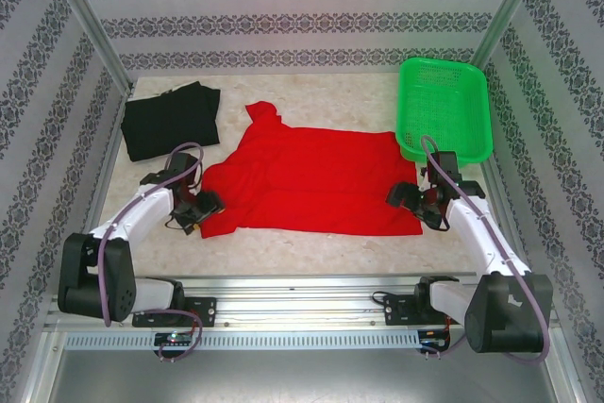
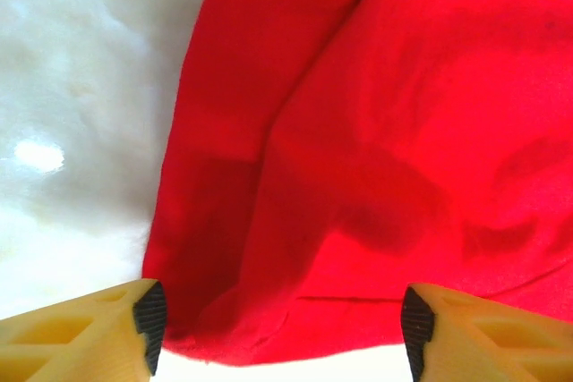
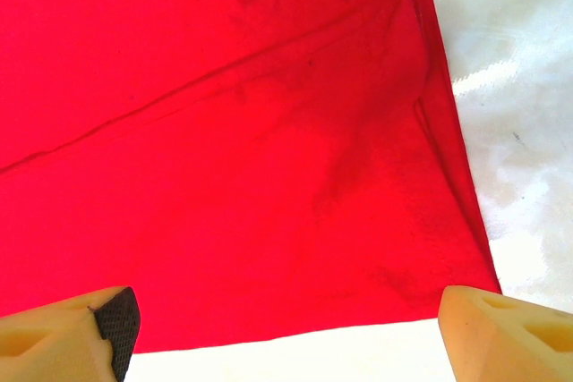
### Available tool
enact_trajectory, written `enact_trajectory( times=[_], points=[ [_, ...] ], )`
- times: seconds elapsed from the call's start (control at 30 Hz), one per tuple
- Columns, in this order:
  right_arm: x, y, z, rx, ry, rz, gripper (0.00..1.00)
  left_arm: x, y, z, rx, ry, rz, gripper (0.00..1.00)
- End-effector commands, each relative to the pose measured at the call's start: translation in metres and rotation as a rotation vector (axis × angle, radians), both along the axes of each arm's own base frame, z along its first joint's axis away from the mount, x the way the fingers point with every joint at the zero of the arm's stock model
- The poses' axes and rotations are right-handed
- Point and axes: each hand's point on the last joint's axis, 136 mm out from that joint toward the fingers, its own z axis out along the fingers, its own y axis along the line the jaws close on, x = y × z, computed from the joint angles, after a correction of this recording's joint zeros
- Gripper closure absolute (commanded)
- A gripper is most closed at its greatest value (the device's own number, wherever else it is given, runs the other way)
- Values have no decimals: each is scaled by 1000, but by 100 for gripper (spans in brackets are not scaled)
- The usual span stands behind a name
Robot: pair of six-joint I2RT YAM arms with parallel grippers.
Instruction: Fold and stack the t-shirts
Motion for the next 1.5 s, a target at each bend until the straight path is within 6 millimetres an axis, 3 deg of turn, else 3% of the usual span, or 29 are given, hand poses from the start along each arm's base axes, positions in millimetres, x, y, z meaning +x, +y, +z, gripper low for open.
enact_trajectory(
  times=[0.0,0.17,0.2,0.4,0.7,0.87,0.93,1.07,1.13,1.2,1.33,1.47],
  points=[
    [-8,3,-11,6,46,-9,13,5,-3,-10,-29,-11,19,43],
    [-10,-2,-23,-13,79,-38,13,7,8,-16,-8,-6,30,86],
    [-10,-2,-25,-13,84,-42,13,6,13,-15,0,-3,33,89],
    [-12,-12,-37,-61,138,-90,13,1,46,-3,49,-11,58,92],
    [-3,-29,-53,-150,211,-142,15,13,68,2,146,12,-49,90],
    [7,-26,-52,-154,201,-120,15,36,74,4,172,5,-100,87],
    [9,-24,-51,-158,203,-111,15,35,72,0,156,34,-110,84],
    [11,-21,-48,-162,194,-96,15,21,87,-2,237,70,-90,60],
    [15,-16,-43,-146,171,-78,15,23,95,8,281,40,-69,38],
    [20,-8,-36,-126,138,-51,15,31,98,29,297,-9,-54,28],
    [30,20,-23,-53,90,-5,15,36,78,69,218,-104,-33,17],
    [42,50,-17,-17,56,43,16,16,47,59,46,-125,39,23]
  ],
)
